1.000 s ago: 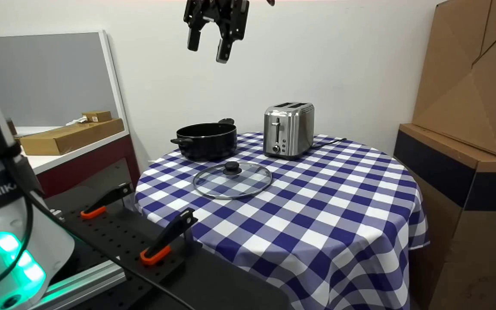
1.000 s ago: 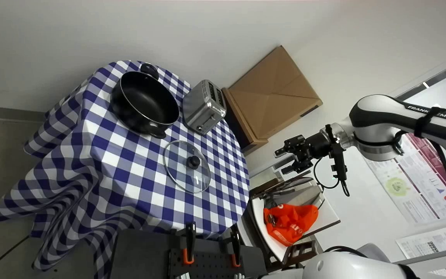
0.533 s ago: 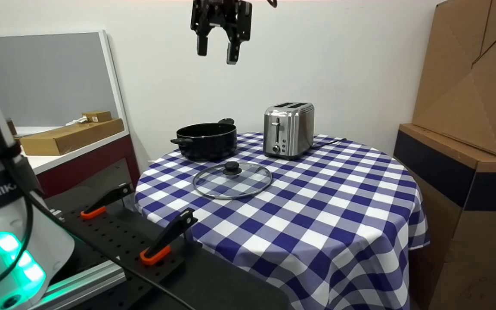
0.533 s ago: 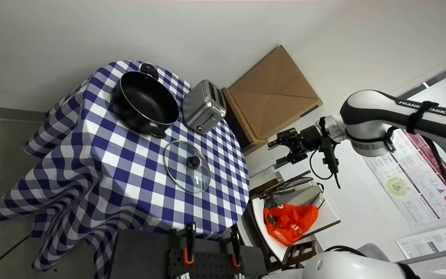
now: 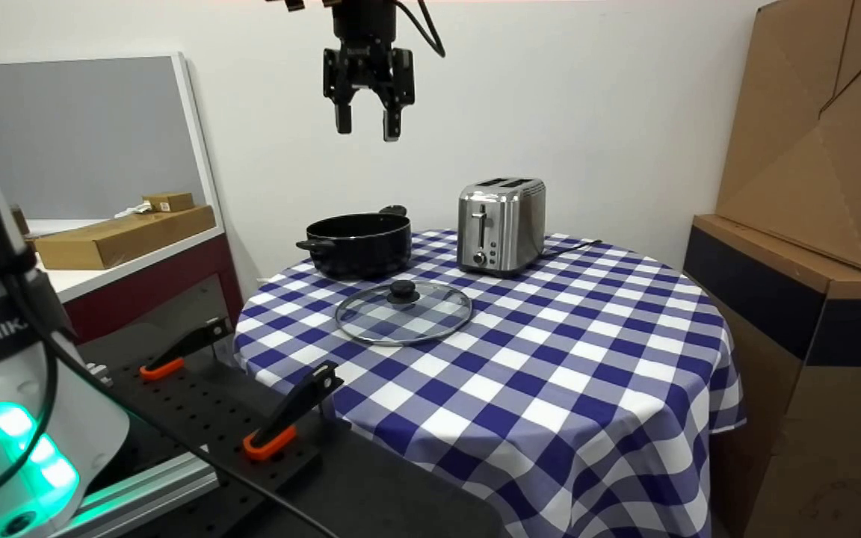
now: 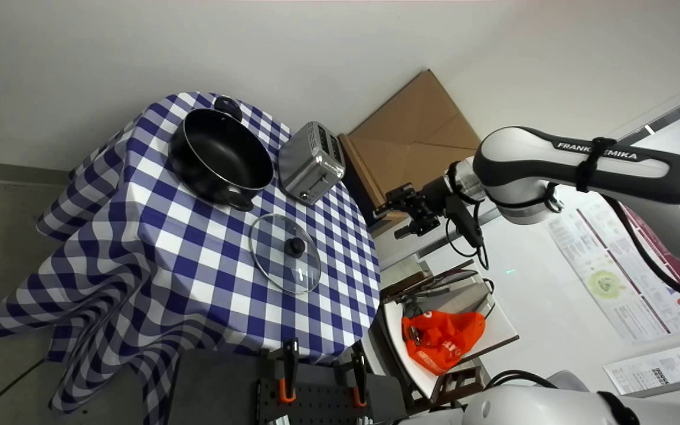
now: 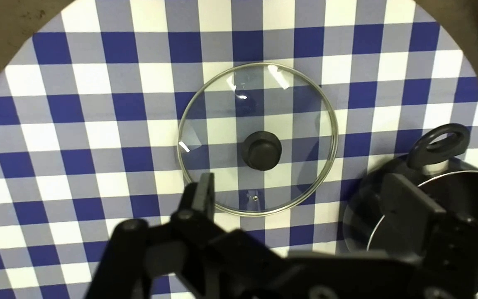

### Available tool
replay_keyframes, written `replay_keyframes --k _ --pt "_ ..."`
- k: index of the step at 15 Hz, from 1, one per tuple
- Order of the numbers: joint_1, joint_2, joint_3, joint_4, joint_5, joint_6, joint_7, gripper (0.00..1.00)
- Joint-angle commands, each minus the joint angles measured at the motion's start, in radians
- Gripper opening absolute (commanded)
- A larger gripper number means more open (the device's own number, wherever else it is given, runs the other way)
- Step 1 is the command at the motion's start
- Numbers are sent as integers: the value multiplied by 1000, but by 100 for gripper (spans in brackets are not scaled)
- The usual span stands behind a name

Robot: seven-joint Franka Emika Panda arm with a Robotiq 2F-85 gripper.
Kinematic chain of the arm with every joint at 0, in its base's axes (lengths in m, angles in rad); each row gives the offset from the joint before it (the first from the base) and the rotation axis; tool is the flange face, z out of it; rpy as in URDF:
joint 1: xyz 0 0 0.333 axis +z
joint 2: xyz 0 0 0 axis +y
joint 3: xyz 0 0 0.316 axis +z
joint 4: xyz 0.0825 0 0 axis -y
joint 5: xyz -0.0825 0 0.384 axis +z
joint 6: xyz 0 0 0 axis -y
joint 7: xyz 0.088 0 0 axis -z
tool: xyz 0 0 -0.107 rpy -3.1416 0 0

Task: Pick the pot and put it on the right of the table

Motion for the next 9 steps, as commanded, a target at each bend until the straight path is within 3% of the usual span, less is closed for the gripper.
replay_keyframes --k 1,5,9 --pt "-19 112 43 29 -126 106 87 100" --pt "-21 213 37 76 -262 144 53 100" --pt "-17 275 8 170 -268 125 -72 100"
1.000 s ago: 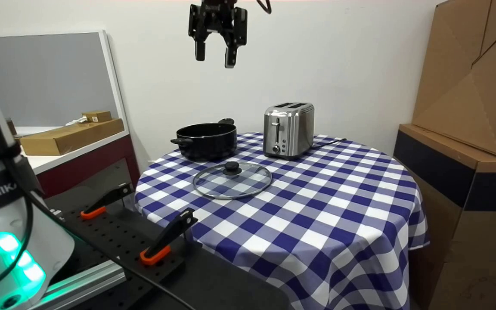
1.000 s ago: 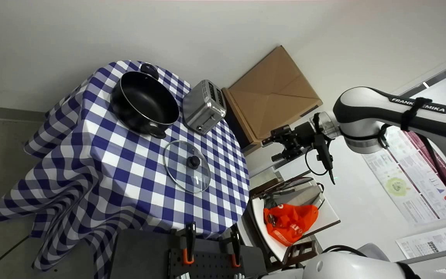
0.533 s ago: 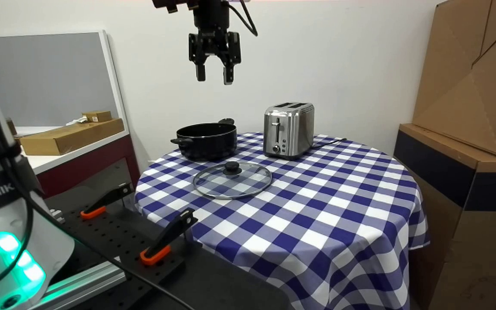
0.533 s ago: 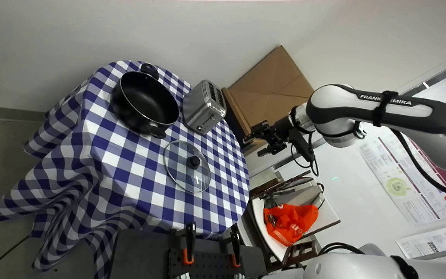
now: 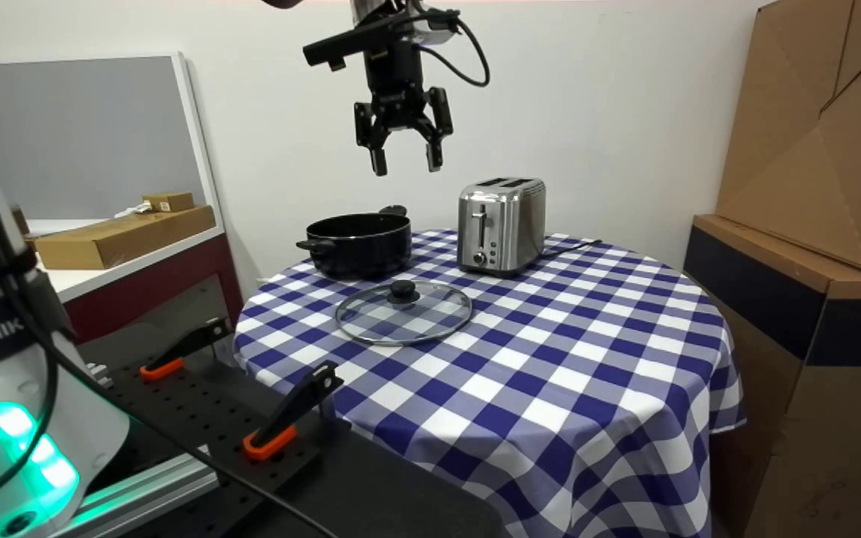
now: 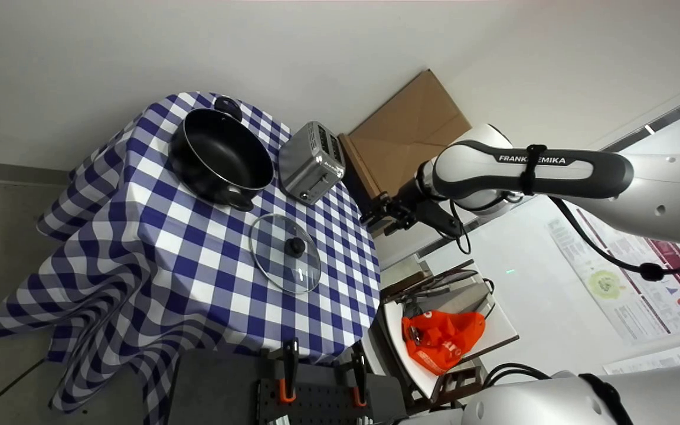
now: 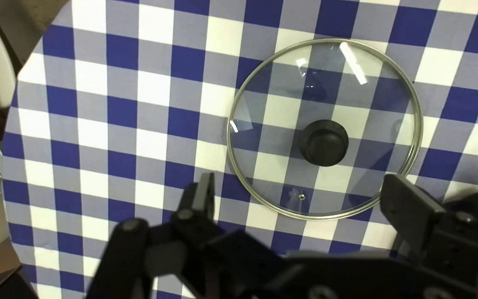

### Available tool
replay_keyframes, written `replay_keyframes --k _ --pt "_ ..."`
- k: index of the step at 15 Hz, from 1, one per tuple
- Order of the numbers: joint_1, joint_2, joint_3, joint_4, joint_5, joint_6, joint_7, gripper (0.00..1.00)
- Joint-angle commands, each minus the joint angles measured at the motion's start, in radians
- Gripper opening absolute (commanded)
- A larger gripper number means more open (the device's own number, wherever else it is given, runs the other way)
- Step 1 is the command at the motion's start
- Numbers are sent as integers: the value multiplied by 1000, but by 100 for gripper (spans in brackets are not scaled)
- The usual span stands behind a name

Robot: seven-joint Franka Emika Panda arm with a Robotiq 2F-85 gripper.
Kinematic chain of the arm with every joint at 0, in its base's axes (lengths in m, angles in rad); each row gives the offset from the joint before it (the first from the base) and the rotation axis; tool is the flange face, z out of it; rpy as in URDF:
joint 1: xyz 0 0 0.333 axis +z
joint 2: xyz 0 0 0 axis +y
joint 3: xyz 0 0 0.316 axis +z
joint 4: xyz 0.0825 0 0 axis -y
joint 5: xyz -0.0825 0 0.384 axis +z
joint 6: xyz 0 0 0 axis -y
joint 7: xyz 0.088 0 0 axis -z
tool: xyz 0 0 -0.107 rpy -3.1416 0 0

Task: Pick the pot and put it on the right of the table

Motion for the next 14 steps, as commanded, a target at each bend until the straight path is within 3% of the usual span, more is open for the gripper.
replay_keyframes --k 1,8,14 --pt "-3 70 -26 114 10 -11 -130 100" --pt "13 151 -17 238 113 -74 -335 100" --pt "79 183 62 208 93 -50 -344 100"
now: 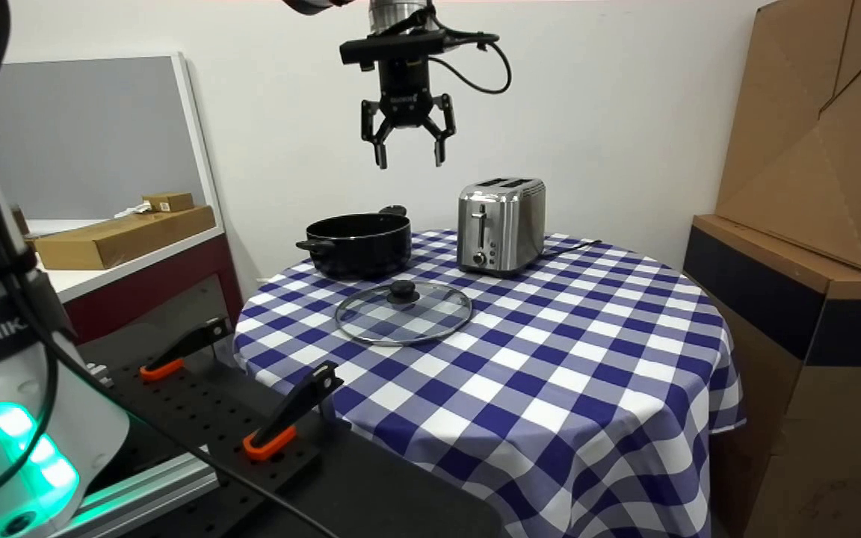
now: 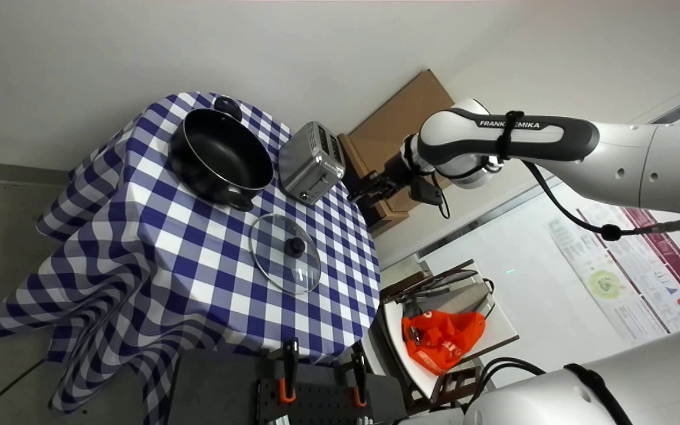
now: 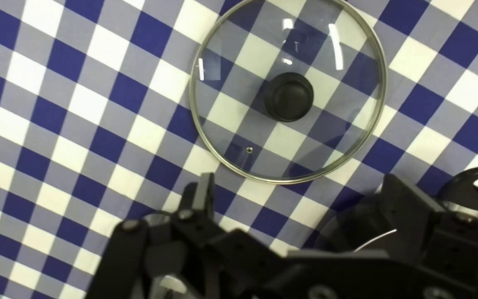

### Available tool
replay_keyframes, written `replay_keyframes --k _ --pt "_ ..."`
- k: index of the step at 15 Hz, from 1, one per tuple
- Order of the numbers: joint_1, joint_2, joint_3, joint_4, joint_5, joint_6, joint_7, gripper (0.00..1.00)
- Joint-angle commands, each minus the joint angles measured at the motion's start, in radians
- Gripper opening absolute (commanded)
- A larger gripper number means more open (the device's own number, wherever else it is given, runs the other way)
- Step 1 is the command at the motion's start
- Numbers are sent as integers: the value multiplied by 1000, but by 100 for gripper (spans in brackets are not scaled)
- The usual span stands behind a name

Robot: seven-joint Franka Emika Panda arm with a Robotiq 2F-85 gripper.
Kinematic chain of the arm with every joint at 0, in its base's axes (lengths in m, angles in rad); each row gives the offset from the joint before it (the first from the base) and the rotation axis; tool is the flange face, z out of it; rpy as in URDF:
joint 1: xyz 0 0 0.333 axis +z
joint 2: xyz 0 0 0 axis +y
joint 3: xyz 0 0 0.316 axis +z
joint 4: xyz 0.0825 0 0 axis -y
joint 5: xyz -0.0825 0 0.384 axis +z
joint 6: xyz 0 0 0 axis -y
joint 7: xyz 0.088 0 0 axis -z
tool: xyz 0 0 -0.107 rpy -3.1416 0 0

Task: Pick the pot and put it on the right of the table

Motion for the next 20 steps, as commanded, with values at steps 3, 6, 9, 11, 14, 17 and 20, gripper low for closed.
replay_keyframes --k 3,6,9,11,14,17,20 --pt "76 42 80 0 6 53 32 100" --pt "113 94 107 30 0 140 158 100" --pt "147 151 99 60 -61 256 341 100" --pt "134 109 110 21 -30 213 262 100" --pt "132 111 109 20 -30 212 261 100" --pt "131 111 109 21 -30 212 261 100" --pt "132 101 79 -6 -34 238 401 100"
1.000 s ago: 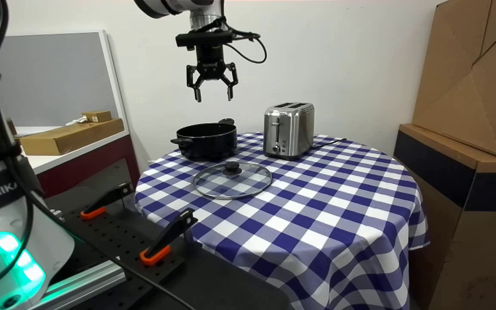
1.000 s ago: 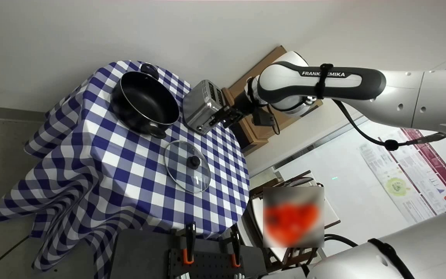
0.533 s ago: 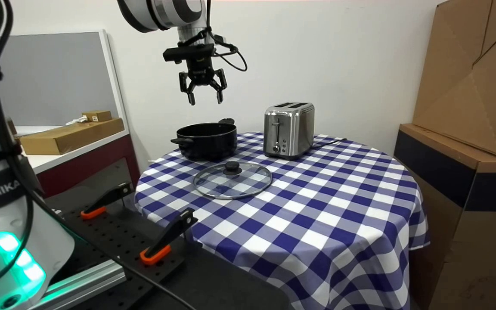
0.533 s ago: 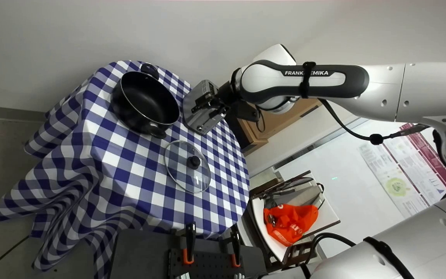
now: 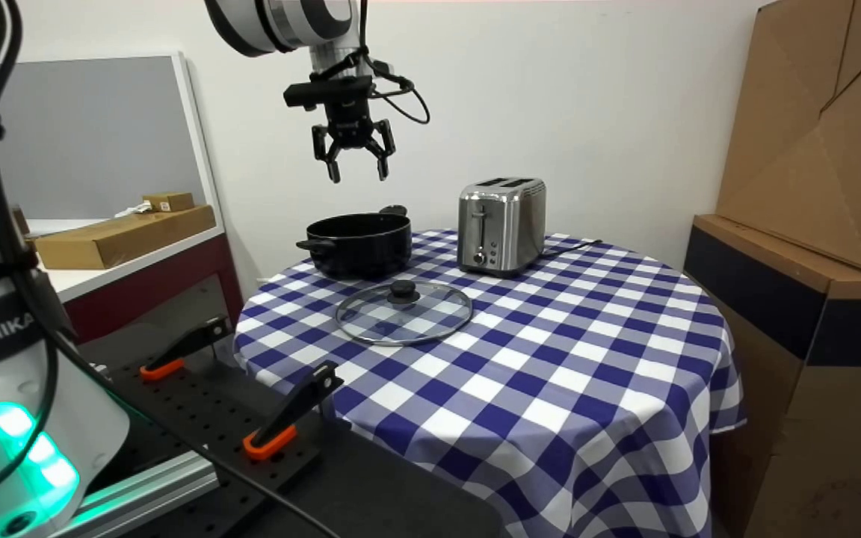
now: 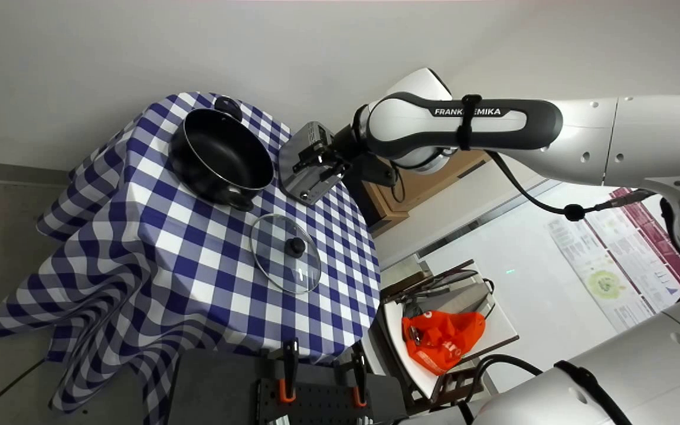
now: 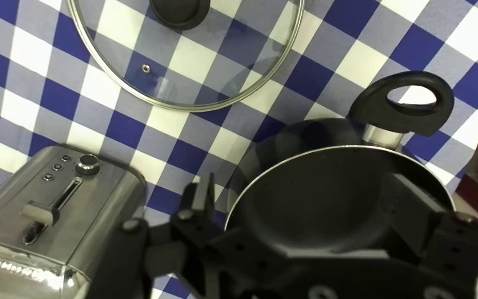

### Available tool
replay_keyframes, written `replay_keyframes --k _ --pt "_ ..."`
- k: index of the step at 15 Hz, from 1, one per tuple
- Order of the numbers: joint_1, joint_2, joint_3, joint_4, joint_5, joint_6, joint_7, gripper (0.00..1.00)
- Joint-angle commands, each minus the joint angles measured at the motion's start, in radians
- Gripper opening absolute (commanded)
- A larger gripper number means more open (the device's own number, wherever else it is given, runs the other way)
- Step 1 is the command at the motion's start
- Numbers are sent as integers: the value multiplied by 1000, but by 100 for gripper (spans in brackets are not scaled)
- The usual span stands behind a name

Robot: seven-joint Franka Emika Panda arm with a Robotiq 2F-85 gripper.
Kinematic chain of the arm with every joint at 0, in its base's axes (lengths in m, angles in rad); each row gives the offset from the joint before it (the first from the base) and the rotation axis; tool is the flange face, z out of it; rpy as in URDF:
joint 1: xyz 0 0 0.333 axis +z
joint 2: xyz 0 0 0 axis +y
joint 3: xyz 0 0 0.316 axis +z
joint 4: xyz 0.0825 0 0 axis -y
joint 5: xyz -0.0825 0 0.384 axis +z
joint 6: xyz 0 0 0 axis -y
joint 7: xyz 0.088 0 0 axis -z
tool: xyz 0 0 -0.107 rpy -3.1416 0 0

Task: Pick the pot and put it on the right of the table

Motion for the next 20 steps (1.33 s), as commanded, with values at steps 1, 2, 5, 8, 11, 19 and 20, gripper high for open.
replay_keyframes --k 1,2,5,8,11,19,20 --pt "-8 7 -36 -26 9 58 146 100" --pt "-11 21 -48 -28 9 84 186 100" --pt "-10 79 -84 -24 14 173 305 100" --pt "27 164 -125 19 15 254 460 100" --pt "108 245 -171 94 32 300 635 100" --pt "420 467 -420 341 7 329 1148 100" --pt "450 487 -453 355 -3 318 1197 100"
